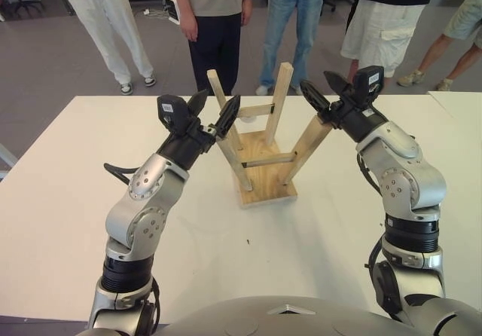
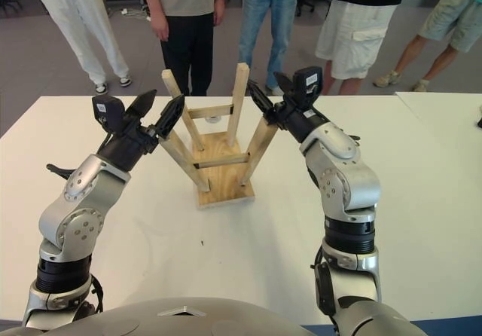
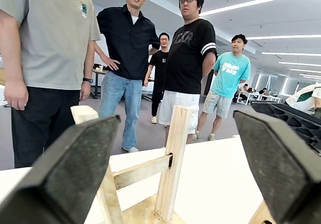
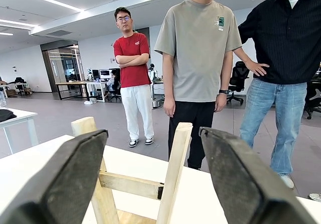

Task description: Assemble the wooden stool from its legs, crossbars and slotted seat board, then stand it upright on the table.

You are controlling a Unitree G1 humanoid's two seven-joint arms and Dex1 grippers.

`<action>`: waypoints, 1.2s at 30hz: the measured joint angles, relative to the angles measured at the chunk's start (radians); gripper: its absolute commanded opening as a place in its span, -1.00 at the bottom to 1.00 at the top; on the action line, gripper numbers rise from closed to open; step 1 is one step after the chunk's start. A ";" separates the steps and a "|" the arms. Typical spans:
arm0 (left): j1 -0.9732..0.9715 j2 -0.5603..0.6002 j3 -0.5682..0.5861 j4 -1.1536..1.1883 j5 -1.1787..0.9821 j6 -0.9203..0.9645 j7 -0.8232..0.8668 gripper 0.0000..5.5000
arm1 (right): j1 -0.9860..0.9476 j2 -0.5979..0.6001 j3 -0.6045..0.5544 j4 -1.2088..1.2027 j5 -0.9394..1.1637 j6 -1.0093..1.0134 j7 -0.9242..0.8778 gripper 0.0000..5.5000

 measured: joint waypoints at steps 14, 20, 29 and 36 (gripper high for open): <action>-0.291 0.291 0.450 0.149 -0.494 0.100 0.081 0.51 | -0.235 -0.266 -0.129 0.361 0.018 -0.076 0.022 0.26; -0.033 0.287 0.382 0.212 -0.248 0.070 -0.045 0.51 | 0.107 -0.374 0.042 0.413 -0.039 -0.089 0.377 0.26; 0.023 0.207 0.352 0.225 -0.165 0.048 -0.098 0.51 | 0.291 -0.318 0.199 0.241 0.030 0.050 0.534 0.26; 0.021 0.179 0.344 0.228 -0.142 0.049 -0.108 0.52 | 0.256 -0.125 0.187 0.305 -0.015 -0.053 0.360 0.17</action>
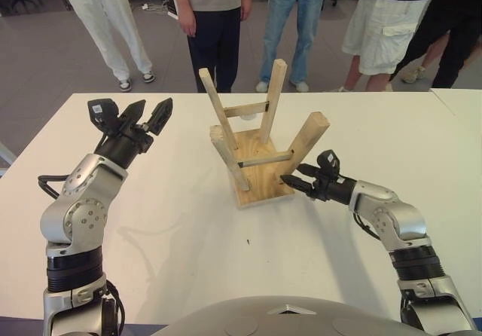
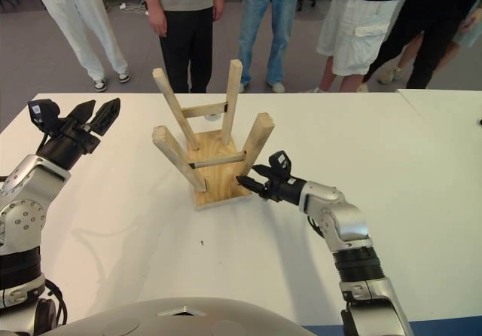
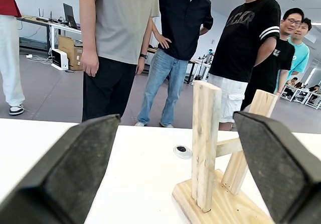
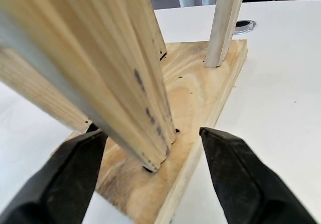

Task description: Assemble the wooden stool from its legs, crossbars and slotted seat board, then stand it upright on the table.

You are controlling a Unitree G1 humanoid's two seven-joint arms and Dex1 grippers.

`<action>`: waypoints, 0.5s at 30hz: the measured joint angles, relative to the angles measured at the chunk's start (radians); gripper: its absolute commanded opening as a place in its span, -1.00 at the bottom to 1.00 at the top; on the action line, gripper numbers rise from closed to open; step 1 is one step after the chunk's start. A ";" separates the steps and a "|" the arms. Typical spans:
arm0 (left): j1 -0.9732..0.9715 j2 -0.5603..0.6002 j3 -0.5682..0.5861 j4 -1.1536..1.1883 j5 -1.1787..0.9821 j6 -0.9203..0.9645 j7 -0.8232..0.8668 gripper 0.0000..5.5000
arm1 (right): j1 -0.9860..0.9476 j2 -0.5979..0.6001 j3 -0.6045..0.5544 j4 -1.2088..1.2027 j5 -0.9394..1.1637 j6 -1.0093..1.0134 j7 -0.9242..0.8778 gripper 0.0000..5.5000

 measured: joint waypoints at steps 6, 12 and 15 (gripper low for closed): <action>0.001 -0.023 -0.010 -0.001 0.017 0.002 -0.006 0.52 | -0.014 0.098 -0.023 0.078 0.015 -0.084 0.016 -0.22; 0.012 0.007 0.024 0.021 0.022 0.006 -0.050 0.52 | -0.056 0.022 0.009 0.190 0.016 -0.145 0.336 -0.39; 0.016 0.033 0.052 0.044 0.029 0.008 -0.077 0.52 | -0.128 -0.067 0.065 0.307 -0.039 -0.280 0.565 -0.51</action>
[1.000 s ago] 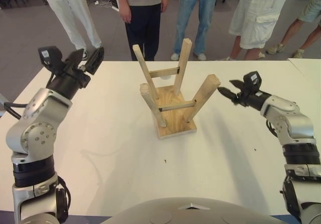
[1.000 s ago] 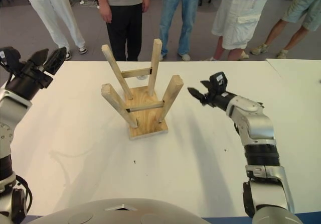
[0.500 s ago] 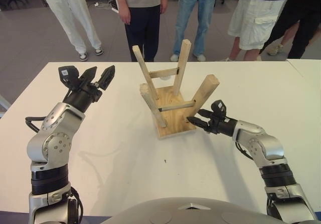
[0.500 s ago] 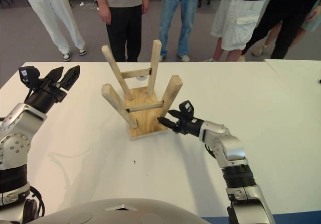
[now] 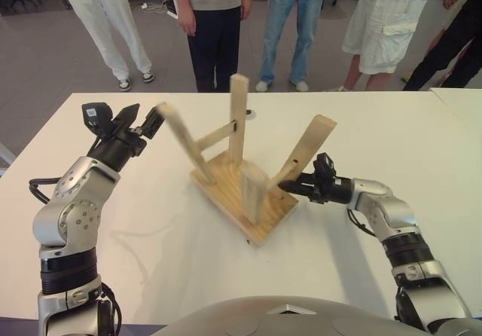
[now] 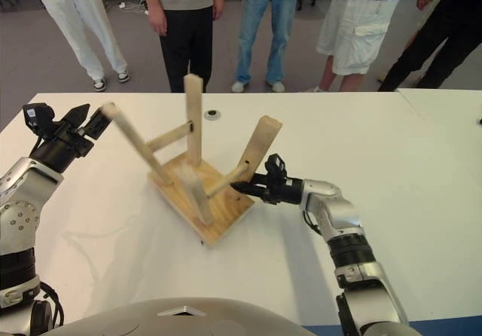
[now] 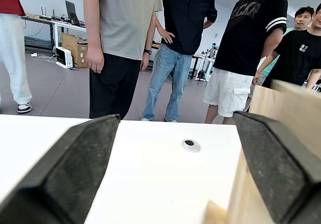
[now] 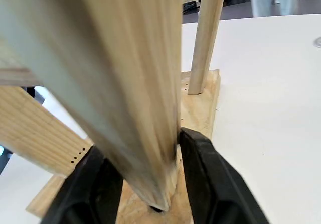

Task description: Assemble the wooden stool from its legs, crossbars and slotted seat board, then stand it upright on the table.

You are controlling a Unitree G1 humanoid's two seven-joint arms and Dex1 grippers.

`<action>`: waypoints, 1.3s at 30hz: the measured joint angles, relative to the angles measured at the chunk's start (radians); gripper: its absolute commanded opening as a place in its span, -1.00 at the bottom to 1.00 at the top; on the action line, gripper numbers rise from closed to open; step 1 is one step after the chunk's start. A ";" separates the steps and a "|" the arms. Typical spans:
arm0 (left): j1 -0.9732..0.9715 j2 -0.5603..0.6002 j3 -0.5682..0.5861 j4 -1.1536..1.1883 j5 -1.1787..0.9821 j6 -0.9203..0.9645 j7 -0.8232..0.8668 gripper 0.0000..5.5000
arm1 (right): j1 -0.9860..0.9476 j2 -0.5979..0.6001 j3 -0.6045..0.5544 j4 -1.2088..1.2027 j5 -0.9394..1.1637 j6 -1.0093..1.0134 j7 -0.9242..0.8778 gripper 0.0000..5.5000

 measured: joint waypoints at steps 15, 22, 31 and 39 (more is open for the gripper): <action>0.070 0.070 -0.192 0.249 0.284 -0.095 -0.254 0.52 | -0.193 -0.013 -0.015 0.376 -0.197 -0.501 0.004 -0.11; 0.050 0.101 -0.396 0.503 0.565 -0.388 -0.422 0.52 | 0.008 -0.173 -0.076 0.221 -0.175 -0.441 0.073 -0.11; 0.158 0.072 -0.432 0.423 0.565 -0.453 -0.518 0.52 | 0.192 -0.061 -0.036 0.083 -0.331 -0.457 -0.329 -0.11; 0.047 -0.007 -0.413 0.593 0.627 -0.501 -0.402 0.52 | 0.133 0.001 -0.028 0.107 -0.331 -0.382 -0.423 -0.11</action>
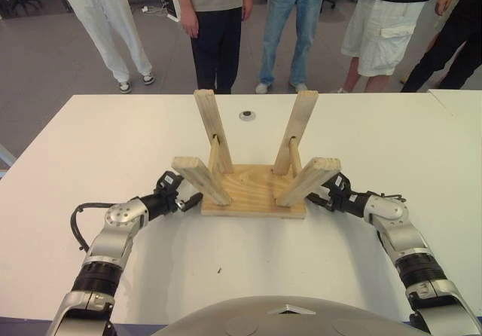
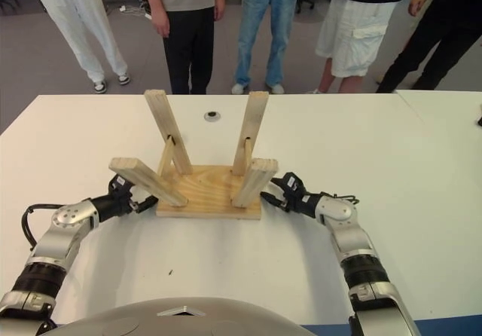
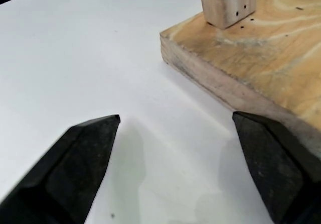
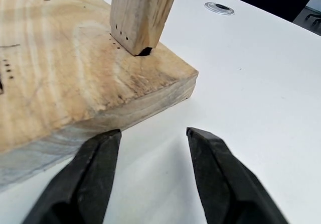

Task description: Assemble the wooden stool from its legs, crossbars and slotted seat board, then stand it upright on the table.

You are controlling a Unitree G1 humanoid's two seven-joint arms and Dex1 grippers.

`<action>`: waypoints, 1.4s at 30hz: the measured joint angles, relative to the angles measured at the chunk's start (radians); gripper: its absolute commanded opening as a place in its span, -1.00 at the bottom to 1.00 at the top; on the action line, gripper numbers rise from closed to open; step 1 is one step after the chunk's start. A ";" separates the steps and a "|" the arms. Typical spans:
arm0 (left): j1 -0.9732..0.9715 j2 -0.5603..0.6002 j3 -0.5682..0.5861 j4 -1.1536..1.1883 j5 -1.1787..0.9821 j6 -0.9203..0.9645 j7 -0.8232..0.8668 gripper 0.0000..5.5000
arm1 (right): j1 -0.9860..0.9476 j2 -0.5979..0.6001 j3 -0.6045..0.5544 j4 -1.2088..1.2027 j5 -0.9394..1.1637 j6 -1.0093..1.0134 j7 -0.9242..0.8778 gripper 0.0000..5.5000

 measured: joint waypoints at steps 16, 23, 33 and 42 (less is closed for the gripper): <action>0.171 0.046 0.018 -0.151 -0.018 -0.035 -0.087 0.52 | 0.253 -0.043 -0.019 -0.295 0.066 0.102 -0.008 -0.11; 0.205 0.101 0.025 -0.335 -0.020 0.110 -0.068 0.52 | 0.279 -0.097 -0.052 -0.539 0.164 0.330 0.018 -0.11; 0.228 0.187 0.188 -0.727 -0.313 0.408 -0.098 0.52 | 0.210 -0.177 -0.211 -0.647 0.346 0.482 0.024 -0.11; 0.236 0.151 0.228 -0.666 -0.333 0.368 -0.121 0.52 | 0.178 -0.166 -0.224 -0.568 0.440 0.514 0.112 -0.11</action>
